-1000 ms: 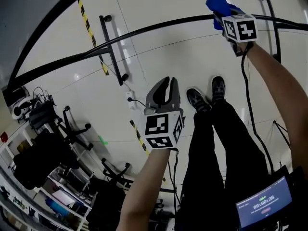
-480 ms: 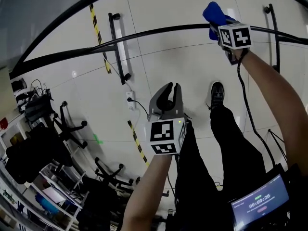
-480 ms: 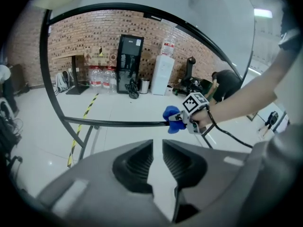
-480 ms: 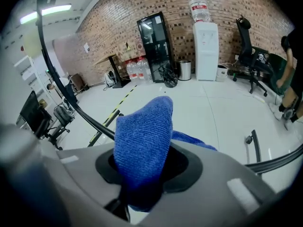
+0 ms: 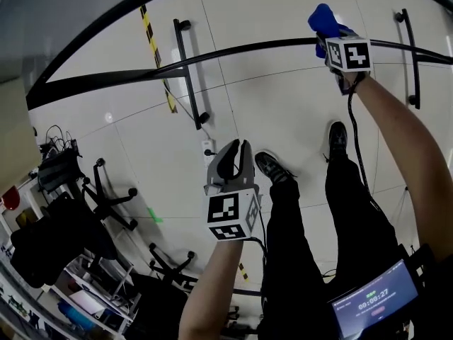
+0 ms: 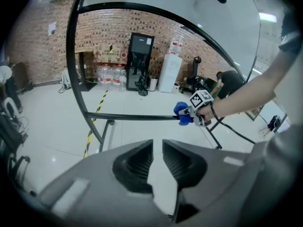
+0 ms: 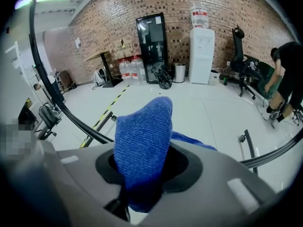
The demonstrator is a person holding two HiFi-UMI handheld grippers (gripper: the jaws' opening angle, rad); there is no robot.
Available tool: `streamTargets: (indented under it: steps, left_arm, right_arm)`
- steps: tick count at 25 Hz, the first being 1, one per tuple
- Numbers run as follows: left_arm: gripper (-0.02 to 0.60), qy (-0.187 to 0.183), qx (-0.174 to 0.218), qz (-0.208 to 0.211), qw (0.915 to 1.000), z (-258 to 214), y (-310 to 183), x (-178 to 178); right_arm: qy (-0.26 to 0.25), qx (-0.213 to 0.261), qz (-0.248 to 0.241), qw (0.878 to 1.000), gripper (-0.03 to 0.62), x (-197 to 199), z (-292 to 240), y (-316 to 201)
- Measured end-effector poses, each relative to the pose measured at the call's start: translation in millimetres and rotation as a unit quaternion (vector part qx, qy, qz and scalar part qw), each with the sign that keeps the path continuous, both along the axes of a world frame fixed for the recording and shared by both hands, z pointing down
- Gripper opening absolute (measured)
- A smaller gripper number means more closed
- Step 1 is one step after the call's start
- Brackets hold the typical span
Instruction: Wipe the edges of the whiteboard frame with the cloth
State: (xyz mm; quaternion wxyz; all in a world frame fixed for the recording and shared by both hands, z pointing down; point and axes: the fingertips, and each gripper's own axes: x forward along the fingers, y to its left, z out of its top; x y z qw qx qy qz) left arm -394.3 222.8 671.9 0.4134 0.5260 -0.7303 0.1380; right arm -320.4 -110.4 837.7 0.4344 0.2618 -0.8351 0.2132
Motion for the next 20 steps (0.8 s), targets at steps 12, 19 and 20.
streamTargets:
  steps: [12, 19, 20]
  left_arm:
    - [0.061, -0.018, 0.004, -0.002, 0.9998, 5.6, 33.0, -72.7]
    - [0.063, -0.013, -0.003, -0.033, 0.9994, -1.4, 32.7, -79.4]
    - [0.063, -0.014, -0.002, -0.041, 0.9991, -4.9, 32.8, -81.4]
  right_arm:
    - [-0.007, 0.008, 0.003, 1.0, 0.146, -51.2, -3.4, 42.2]
    - [-0.04, -0.002, -0.047, 0.998, 0.146, -95.9, -13.3, 77.2]
    - [-0.037, -0.002, -0.053, 0.998, 0.146, -99.2, -12.0, 79.6]
